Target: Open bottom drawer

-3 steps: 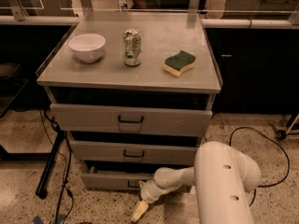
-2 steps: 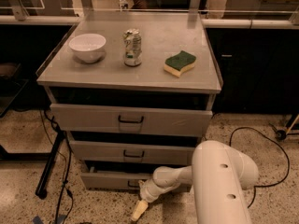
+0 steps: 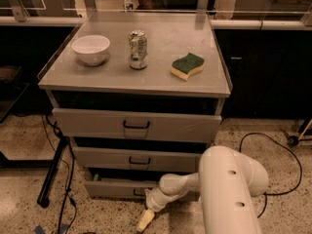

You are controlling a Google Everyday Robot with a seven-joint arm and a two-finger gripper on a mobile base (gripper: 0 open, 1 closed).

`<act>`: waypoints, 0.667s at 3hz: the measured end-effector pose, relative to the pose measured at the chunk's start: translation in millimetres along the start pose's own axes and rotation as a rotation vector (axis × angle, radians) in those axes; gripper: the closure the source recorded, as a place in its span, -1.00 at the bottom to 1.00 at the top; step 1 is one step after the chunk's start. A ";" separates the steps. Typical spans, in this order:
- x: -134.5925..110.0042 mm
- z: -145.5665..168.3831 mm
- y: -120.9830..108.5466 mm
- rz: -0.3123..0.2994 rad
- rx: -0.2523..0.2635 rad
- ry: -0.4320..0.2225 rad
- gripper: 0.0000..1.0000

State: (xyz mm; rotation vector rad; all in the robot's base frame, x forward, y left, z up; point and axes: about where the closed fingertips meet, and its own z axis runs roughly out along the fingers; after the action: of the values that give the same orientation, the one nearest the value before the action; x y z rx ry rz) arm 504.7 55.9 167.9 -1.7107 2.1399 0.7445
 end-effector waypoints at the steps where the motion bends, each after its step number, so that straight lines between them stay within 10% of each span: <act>1: 3.4 -1.0 5.0 0.004 -0.020 0.016 -1.00; 2: 4.2 -6.9 11.5 0.012 -0.025 0.014 -1.00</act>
Offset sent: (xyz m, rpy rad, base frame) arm -0.0972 -0.0751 0.0248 -0.0588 0.2106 0.0132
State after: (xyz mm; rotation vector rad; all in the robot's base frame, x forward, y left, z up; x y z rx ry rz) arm 493.1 50.3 173.7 -1.7216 2.1605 0.7681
